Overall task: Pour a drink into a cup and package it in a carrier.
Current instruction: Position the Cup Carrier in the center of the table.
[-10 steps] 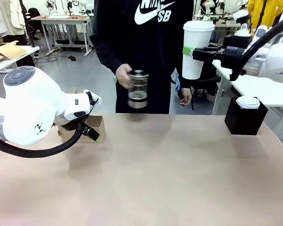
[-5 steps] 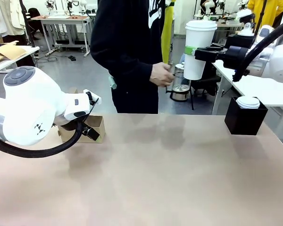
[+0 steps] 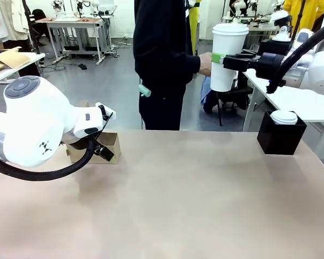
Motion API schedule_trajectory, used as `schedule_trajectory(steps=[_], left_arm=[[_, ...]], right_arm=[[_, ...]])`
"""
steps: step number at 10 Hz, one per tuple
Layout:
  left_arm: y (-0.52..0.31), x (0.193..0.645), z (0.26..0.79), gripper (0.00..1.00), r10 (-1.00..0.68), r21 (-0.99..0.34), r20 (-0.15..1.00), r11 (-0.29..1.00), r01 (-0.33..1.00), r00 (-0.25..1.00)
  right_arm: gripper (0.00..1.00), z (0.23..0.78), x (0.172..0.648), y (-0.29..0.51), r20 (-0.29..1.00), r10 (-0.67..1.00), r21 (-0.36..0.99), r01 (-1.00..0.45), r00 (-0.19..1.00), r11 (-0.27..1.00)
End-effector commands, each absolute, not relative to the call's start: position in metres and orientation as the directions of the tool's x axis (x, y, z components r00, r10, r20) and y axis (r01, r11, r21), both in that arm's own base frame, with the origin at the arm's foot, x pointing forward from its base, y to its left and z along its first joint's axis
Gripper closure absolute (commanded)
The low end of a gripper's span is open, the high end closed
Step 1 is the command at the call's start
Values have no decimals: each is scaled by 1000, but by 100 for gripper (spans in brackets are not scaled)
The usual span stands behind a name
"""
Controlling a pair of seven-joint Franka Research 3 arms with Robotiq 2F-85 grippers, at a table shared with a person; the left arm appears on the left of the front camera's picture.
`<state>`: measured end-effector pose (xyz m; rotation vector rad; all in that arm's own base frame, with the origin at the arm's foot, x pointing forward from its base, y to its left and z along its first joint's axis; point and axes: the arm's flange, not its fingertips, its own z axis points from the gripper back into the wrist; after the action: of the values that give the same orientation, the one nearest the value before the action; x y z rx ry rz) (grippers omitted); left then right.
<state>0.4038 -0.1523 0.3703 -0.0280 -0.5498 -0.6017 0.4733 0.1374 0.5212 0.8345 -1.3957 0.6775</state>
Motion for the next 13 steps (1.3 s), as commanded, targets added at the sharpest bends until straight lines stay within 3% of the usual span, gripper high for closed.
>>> schedule_trajectory(steps=[1,3,8,11,13], left_arm=[[-152,404,370,0,-529,131,499,829,544,686],[-152,404,370,0,-530,131,499,828,544,686],[-138,401,505,0,-367,55,423,923,381,828],[-135,441,560,0,-219,-3,327,973,232,919],[-135,473,568,0,-136,-28,275,988,149,952]], right_arm=[[19,524,476,140,996,-66,91,-825,65,559],[19,524,476,140,996,-66,91,-825,65,559],[19,524,476,140,996,-66,91,-825,65,559],[19,524,476,140,996,-66,91,-825,65,559],[19,524,476,140,996,-66,91,-825,65,559]])
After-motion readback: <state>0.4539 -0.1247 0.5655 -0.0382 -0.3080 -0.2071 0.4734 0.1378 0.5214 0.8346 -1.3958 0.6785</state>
